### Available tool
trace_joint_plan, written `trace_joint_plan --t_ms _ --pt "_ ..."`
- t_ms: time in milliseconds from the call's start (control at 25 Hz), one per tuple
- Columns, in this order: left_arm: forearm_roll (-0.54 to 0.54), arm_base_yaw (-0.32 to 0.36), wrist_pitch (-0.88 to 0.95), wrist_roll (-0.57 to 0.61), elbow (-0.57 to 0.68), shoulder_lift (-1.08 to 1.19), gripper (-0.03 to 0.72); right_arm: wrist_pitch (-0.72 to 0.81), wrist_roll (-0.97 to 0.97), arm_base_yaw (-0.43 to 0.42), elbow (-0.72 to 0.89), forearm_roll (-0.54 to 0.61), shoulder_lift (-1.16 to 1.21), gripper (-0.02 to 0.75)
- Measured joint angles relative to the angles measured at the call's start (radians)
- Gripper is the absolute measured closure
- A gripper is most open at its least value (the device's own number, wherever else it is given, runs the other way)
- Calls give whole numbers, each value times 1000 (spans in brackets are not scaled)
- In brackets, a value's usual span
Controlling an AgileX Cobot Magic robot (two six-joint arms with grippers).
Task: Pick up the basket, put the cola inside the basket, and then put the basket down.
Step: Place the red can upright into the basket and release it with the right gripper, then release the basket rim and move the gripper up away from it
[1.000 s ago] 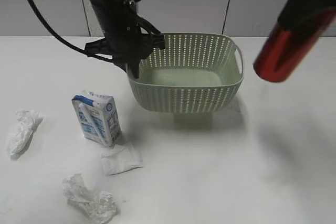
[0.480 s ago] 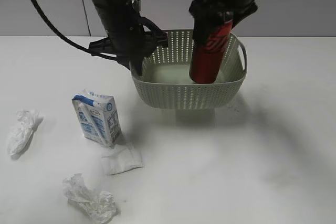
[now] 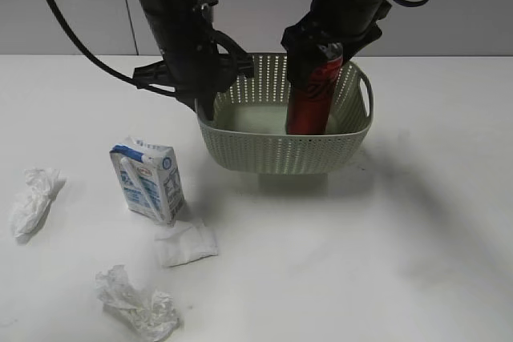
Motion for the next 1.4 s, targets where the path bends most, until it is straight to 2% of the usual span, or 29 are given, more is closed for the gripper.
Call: trace_joint_plan --t_ms 280,560,720,880,1160,1280,1400 --pt "0 0 5 -7 0 0 685 33 10 -26 0 3 -107 81" --pt "5 -1 15 -40 0 0 685 87 50 -244 19 -8 -197 101" --pt "0 -2 2 -49 0 5 685 92 58 -305 105 -23 -276 121" --pt "-21 -2 -12 -53 0 25 685 92 69 -311 254 -46 -420 136" --pt "-46 -4 -80 -53 1 57 666 44 78 -312 634 -58 -796 143" --pt "-59 -4 -94 -48 1 72 603 -27 83 -312 810 -59 -978 143" --pt "-84 -4 -100 -18 1 79 482 -85 96 -312 970 -60 -1160 143"
